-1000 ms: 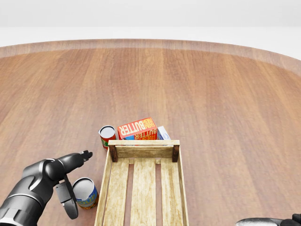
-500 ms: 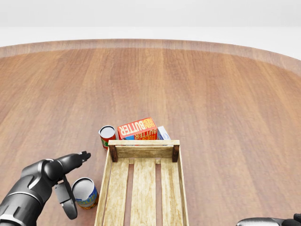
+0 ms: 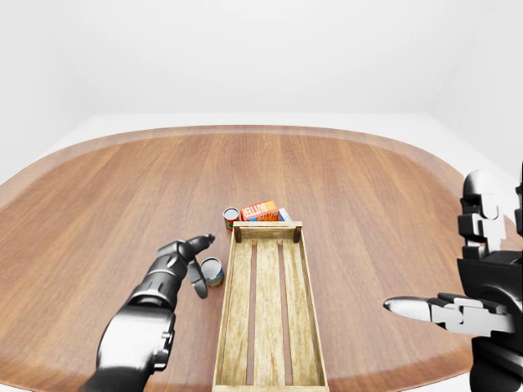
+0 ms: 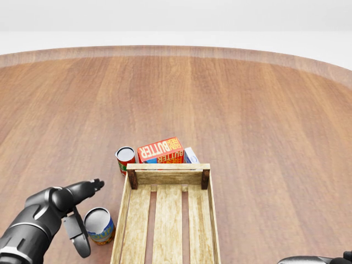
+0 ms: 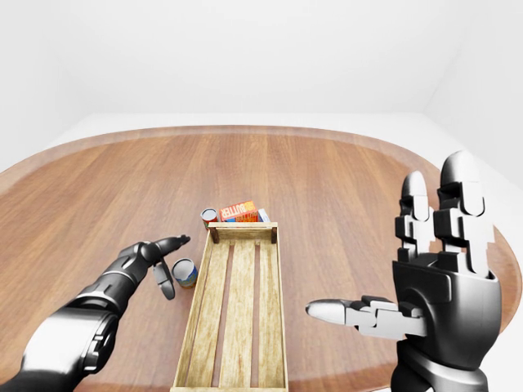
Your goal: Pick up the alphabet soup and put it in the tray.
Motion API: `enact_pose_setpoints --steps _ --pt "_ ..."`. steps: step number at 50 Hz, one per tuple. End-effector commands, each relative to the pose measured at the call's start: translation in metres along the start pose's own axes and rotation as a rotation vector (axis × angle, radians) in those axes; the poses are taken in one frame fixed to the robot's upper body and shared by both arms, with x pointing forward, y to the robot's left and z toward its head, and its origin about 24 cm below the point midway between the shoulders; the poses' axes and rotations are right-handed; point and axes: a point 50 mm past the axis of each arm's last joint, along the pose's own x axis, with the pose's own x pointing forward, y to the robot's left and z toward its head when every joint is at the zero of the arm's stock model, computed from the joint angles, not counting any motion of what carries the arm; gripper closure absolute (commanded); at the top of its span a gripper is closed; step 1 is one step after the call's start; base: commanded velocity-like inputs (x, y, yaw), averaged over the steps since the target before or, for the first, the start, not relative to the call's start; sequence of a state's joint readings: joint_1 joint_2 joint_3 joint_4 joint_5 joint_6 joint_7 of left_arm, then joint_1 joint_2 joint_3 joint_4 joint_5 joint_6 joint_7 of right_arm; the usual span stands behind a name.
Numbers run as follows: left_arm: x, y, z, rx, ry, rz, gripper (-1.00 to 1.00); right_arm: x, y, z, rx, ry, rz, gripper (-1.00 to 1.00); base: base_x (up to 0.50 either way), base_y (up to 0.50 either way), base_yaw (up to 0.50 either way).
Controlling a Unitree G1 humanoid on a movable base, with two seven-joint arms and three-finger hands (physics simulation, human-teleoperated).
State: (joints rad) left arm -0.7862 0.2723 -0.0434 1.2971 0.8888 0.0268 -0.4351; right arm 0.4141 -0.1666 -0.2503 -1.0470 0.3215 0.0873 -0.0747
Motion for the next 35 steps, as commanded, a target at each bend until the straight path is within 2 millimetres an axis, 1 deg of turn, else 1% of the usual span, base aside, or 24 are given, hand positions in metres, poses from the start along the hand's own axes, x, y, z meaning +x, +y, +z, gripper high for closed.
enact_pose_setpoints --steps 1,15,35 --pt "0.0015 -0.0035 -0.0024 -0.012 0.022 -0.003 -1.00 -0.0005 0.0001 -0.0004 0.002 0.005 0.001 -1.00 0.00 0.00 0.00" --pt "0.0040 -0.0091 0.0019 0.001 0.046 -0.003 -1.00 -0.0009 -0.0012 -0.0001 0.002 0.007 0.000 -1.00 0.00 0.00 0.00" --pt "0.0049 -0.0111 -0.0033 0.022 0.086 0.020 -1.00 -0.0002 -0.0004 0.0002 0.004 -0.005 0.001 -1.00 0.00 0.00 0.00"
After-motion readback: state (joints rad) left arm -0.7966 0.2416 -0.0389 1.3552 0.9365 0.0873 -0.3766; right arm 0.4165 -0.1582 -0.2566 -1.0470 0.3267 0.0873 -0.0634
